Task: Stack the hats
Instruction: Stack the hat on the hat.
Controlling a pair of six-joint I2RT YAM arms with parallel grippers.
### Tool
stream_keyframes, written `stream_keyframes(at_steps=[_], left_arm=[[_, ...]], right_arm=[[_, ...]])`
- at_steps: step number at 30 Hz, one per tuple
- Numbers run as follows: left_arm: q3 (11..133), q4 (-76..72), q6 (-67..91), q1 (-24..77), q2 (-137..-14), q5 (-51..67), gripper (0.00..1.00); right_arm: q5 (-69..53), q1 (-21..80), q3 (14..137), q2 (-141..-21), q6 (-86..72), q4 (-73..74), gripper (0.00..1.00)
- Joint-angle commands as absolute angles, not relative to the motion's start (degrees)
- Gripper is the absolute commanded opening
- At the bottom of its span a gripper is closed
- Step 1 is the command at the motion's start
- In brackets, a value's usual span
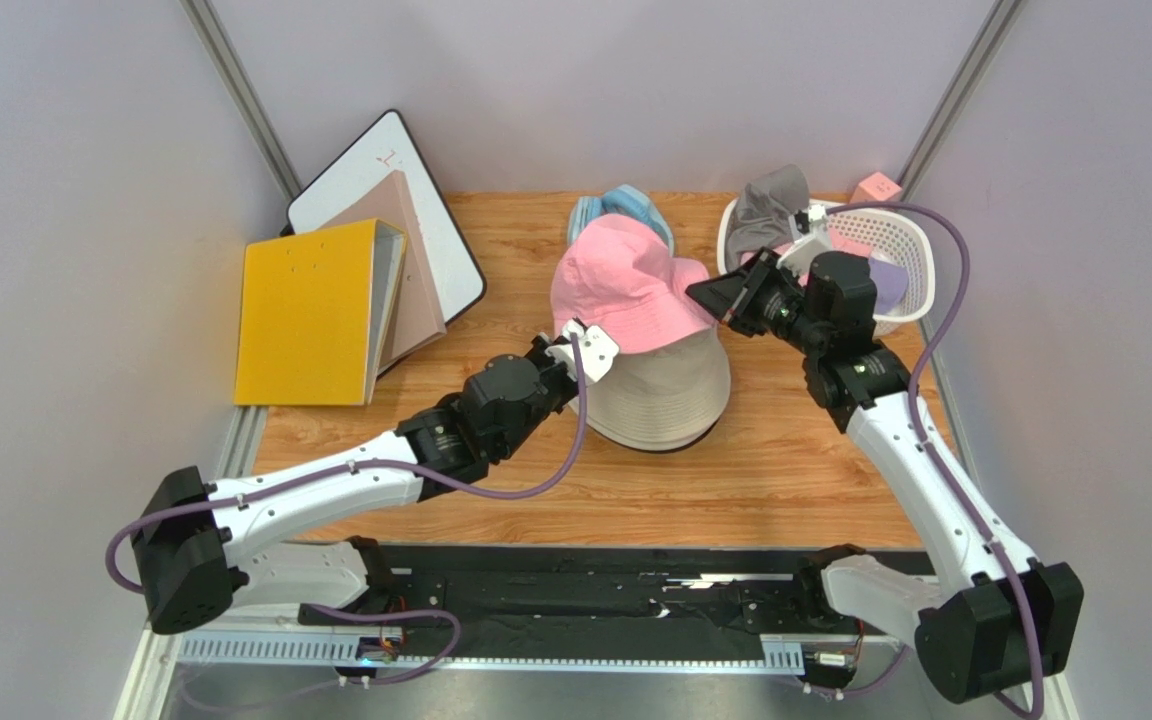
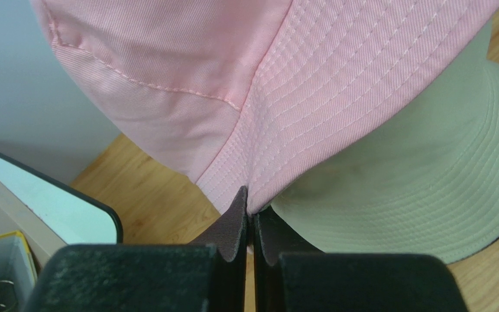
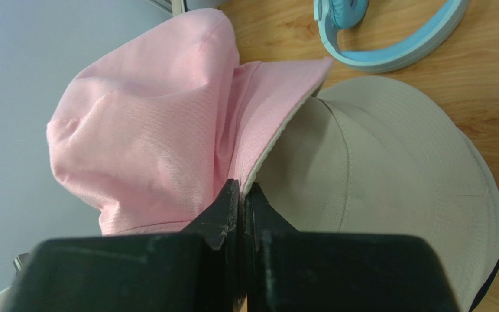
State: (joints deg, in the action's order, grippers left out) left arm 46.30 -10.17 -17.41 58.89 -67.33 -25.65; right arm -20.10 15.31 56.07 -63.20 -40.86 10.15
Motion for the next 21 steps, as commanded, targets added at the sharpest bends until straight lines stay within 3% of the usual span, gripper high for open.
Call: stream_keyframes(at_steps=[1,21], left_arm=[[50.01,-12.66,-22.40,59.76,-67.76,-27.86,0.00],[45.36,-15.91,-25.32,64.60,-70.75,-30.94,0.00]], right_arm=[[-18.02,15.12,55.55,-58.63,-38.24,6.68,0.00],[-12.49,7.73,41.93,-44.39,-34.81,12.65,0.00]])
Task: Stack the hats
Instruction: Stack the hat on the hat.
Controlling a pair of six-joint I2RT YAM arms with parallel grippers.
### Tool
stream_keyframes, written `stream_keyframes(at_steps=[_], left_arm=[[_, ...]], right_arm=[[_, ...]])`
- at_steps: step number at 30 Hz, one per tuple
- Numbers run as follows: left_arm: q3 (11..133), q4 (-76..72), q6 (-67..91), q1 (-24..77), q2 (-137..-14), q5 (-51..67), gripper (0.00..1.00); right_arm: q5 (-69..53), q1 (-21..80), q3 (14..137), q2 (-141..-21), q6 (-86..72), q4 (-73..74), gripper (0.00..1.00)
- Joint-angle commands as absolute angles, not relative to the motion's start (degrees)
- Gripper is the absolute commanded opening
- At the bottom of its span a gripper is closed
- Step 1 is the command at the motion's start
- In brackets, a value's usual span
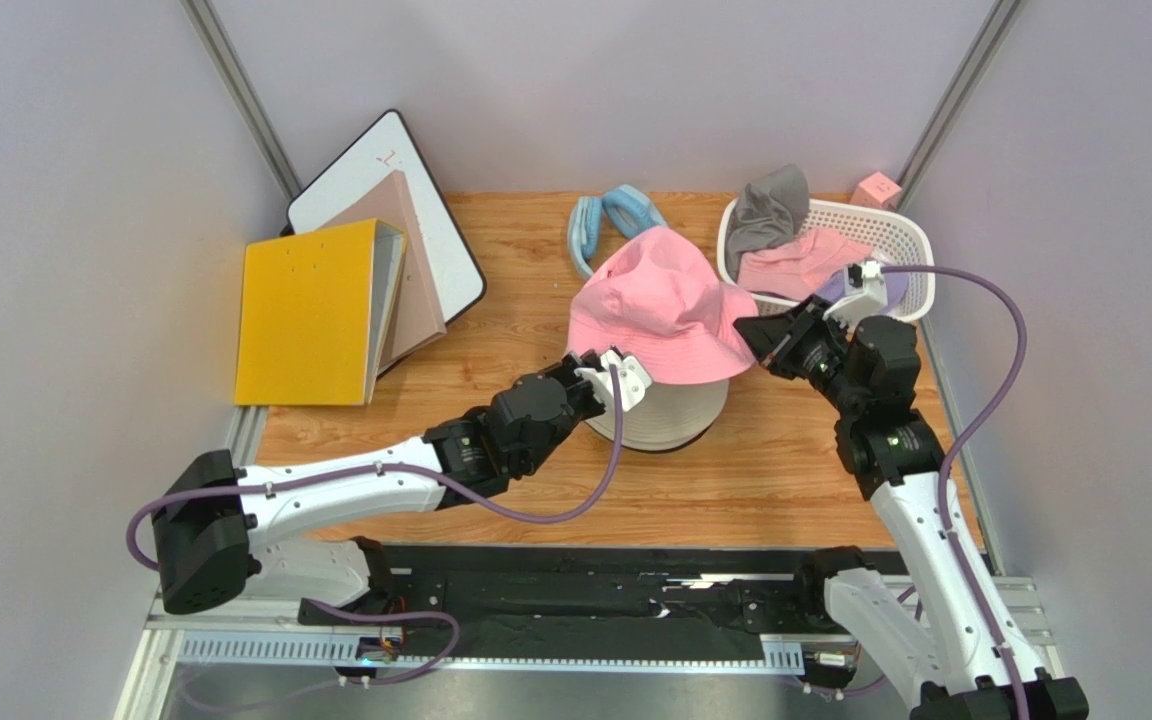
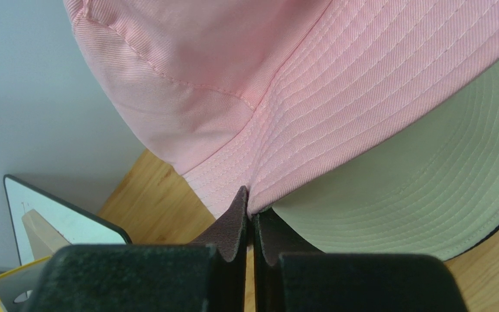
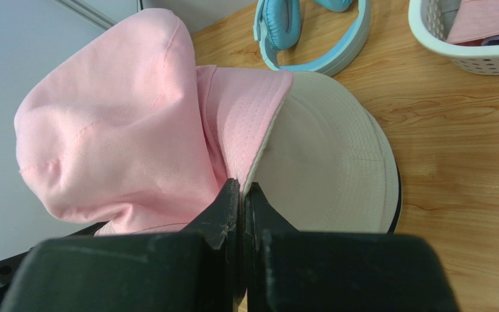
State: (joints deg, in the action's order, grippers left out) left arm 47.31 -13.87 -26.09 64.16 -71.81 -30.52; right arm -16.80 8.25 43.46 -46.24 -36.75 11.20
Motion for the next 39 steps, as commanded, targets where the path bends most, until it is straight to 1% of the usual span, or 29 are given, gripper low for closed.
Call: stream_keyframes(at_steps=[1,15,23,30,33,34,36,37,38,39], left_arm=[[44.83,-15.91,-24.44,64.86,-70.66,-30.50,0.00],[40.34,-16.61,-20.66,65.48,-74.00,-31.90,0.00],[39.64,-13.89,-16.79,65.48,-77.16,-34.10,0.00],[38.76,-10.12,-10.03,65.48,-73.31,-32.09,0.00],[39.20,-6.96,-7.21,65.48,-70.14,-29.63,0.36],[39.29,-6.25,-6.60,65.48,-68.57,-29.18,0.56],[38.59,-4.93,-4.84,65.57,-66.89,-27.43,0.68],[38.24,-4.66,-4.31,65.48,-65.23,-26.90,0.80],[37.88,-4.31,-3.35,65.57,-64.34,-25.85,0.85],[37.10,-3.18,-2.73,65.48,-63.38,-25.40,0.86]], right_arm=[[-11.87,7.65,40.88,-44.21,-34.63,13.09,0.00],[-5.63,7.73,35.78,-43.33,-34.19,14.68,0.00],[-2.11,7.73,34.28,-44.56,-33.22,15.82,0.00],[-4.65,7.73,34.72,-43.60,-33.92,15.47,0.00],[-5.62,7.73,34.98,-42.81,-35.07,14.77,0.00],[-5.80,7.73,35.07,-42.72,-35.50,14.59,0.00],[-6.41,7.73,35.51,-42.71,-35.95,14.24,0.00],[-6.50,7.65,35.68,-42.80,-36.12,14.15,0.00],[-6.50,7.65,35.94,-42.89,-36.21,14.06,0.00],[-6.50,7.65,36.38,-43.15,-36.21,14.06,0.00]])
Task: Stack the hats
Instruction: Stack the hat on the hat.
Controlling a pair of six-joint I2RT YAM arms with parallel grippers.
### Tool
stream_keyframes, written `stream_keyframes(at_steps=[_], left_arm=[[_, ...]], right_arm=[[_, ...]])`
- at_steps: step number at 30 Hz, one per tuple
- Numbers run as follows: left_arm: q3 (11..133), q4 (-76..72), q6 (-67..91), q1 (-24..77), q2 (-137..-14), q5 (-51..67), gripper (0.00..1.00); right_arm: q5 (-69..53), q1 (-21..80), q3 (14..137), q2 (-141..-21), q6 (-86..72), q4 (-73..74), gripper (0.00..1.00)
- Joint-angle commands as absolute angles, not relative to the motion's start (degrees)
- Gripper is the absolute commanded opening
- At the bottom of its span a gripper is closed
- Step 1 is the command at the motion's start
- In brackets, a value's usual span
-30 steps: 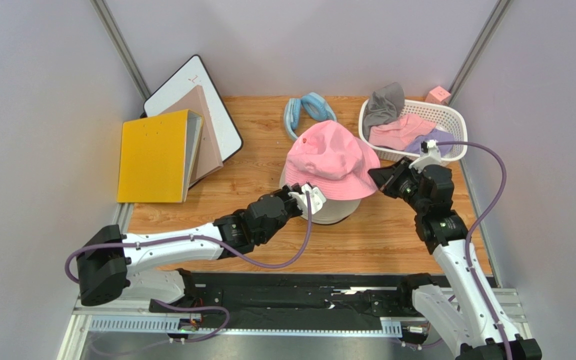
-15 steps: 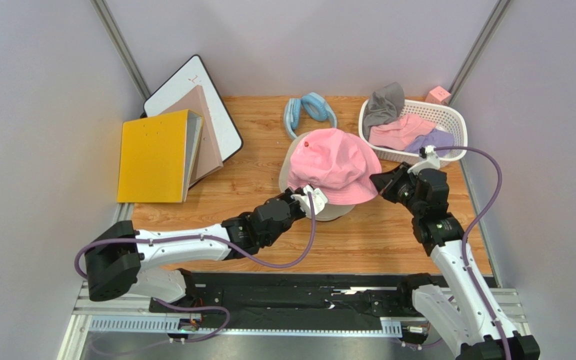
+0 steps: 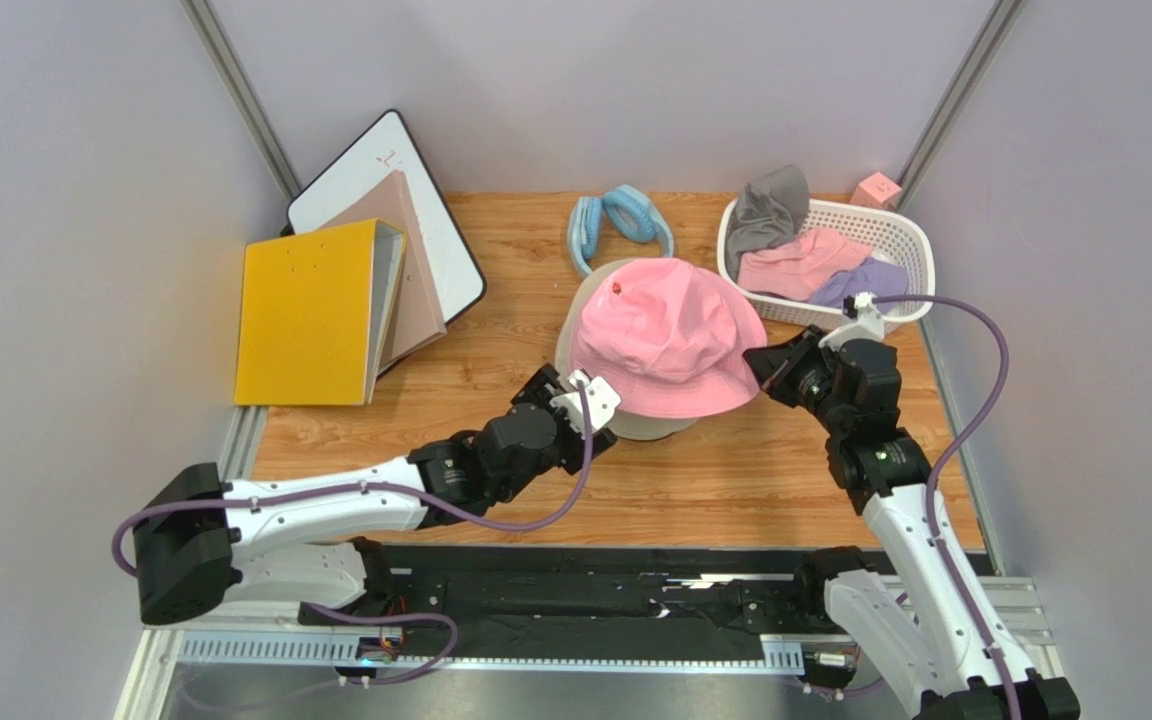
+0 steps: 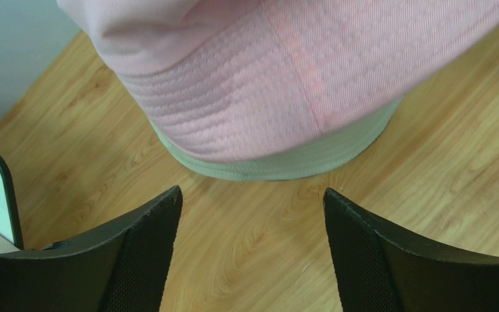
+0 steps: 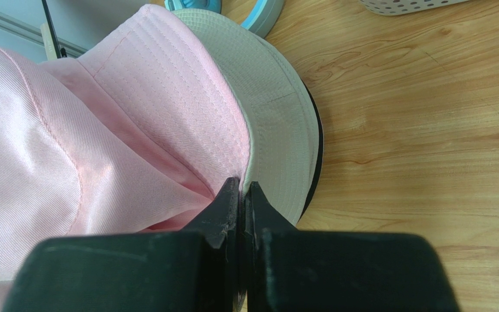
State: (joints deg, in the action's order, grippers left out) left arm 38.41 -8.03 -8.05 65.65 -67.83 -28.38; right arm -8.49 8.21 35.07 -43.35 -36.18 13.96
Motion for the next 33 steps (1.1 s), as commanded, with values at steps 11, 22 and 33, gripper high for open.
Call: stream_keyframes(at_steps=[11,22,33], left_arm=[[36.47,3.08,14.65,55.92,-42.20,-4.86,0.89],[36.13,-4.91,35.15,40.69,-43.75,17.75,0.93],[33.22,-14.50,42.44,39.29,-52.72,19.86,0.86]], right_arm=[[-7.38,7.73,36.12,-44.30,-36.65,12.84,0.00],[-8.17,7.73,36.48,-44.65,-36.39,12.66,0.00],[-8.44,7.82,36.39,-43.86,-36.56,13.01,0.00]])
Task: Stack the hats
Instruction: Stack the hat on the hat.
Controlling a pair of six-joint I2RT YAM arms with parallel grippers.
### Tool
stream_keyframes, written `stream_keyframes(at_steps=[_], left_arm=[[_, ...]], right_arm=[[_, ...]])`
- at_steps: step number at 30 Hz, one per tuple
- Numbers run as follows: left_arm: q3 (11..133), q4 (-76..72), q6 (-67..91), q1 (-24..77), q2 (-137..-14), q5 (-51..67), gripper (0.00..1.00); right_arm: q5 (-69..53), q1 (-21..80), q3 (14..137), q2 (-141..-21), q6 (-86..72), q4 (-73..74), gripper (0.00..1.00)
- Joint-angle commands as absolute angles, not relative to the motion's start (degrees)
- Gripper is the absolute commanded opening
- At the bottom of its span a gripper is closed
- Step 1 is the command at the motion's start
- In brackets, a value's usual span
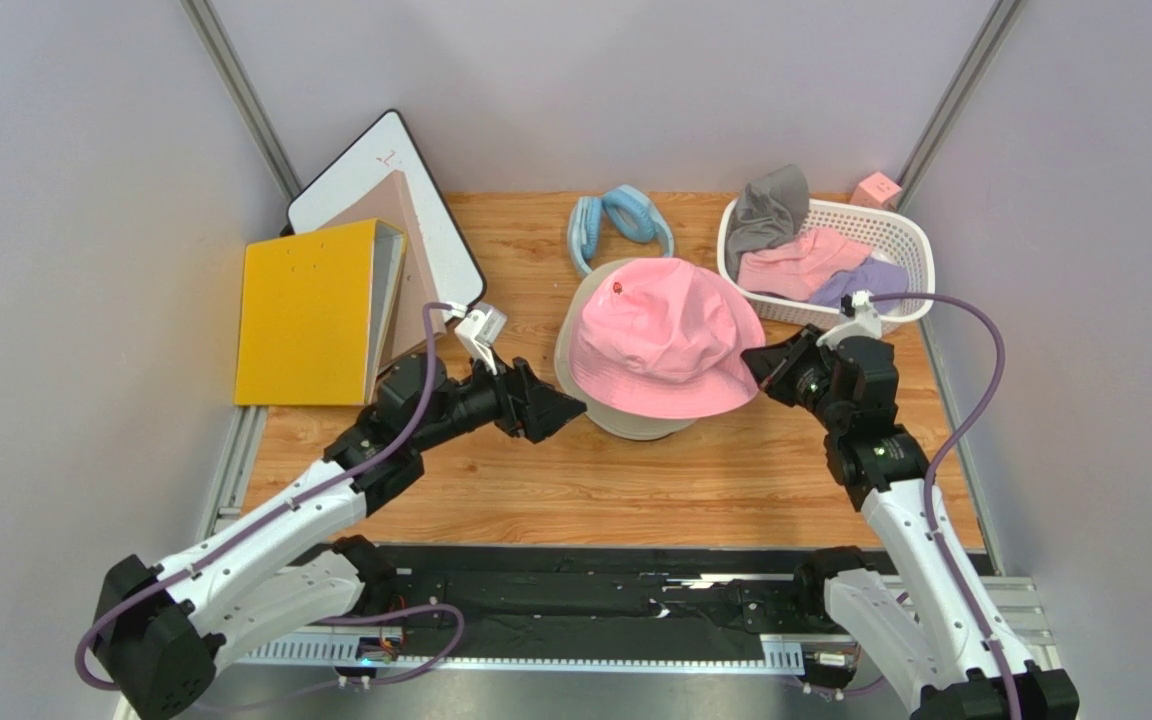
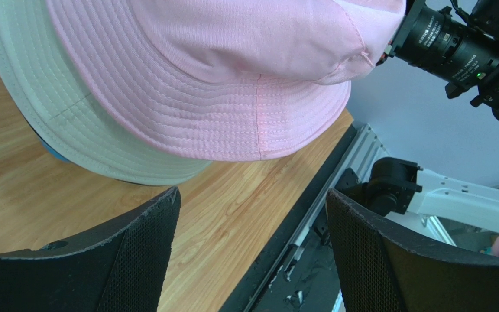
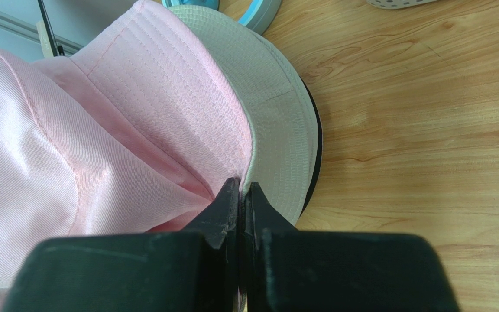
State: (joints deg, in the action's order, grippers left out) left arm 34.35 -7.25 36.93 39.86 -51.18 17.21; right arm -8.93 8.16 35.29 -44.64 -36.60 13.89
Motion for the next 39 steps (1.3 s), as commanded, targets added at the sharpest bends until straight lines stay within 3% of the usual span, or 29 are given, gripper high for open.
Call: stream_keyframes(at_steps=[1,29,34,39], left_arm=[[33.05,-14.94,43.76,39.29,-53.26,20.73,0.86],[34.98,-29.00,53.96,40.34,-71.97,23.73,0.88],[34.54,-32.78,55.55,40.61,-71.81,21.27,0.84],[34.19,-36.65,57.39,40.69,-71.37,19.78,0.74]], right_arm=[[-8.52,7.74,36.47,-43.86,-36.65,13.01,0.00],[-9.40,7.82,36.04,-42.45,-37.71,12.66,0.00],[-9.49,7.82,35.86,-42.28,-37.71,12.74,0.00],[-9.49,7.82,35.51,-42.28,-37.70,12.57,0.00]])
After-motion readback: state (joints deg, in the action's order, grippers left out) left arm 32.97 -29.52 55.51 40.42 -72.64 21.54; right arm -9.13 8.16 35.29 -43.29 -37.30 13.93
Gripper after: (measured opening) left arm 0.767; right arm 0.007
